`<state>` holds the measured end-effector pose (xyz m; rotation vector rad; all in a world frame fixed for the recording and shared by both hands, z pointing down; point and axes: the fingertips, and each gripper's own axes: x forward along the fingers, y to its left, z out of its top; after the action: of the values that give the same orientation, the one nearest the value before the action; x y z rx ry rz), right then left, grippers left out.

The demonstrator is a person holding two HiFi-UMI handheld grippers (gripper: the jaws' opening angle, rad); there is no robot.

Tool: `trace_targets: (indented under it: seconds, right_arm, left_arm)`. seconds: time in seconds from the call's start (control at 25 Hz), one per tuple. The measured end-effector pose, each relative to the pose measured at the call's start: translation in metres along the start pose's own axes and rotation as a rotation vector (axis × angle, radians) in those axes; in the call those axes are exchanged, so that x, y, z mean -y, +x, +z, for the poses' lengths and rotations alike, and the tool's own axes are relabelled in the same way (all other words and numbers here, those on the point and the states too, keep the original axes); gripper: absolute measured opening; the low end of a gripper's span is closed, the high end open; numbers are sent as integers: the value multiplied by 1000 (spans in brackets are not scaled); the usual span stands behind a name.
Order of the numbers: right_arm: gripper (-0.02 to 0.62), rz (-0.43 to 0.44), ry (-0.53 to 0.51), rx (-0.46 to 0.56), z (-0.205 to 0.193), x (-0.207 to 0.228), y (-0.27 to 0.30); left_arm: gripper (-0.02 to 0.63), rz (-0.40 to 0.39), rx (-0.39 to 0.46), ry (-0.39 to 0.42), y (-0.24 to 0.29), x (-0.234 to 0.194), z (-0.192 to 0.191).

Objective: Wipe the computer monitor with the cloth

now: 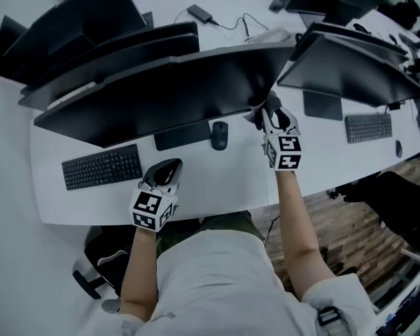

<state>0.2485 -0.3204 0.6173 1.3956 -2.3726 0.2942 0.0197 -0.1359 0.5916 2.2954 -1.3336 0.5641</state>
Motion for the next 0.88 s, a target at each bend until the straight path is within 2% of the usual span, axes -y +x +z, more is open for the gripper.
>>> trace_targets:
  seconds: [0.36,0.88]
  right_arm:
    - [124,-26,180,-19,-45,1,10]
    - [124,0,605,7,-76,-23,20]
  left_arm:
    - [2,12,-42,-32,-10,-6,-32]
    - [2,58,-41,-68,-35,-30,-47]
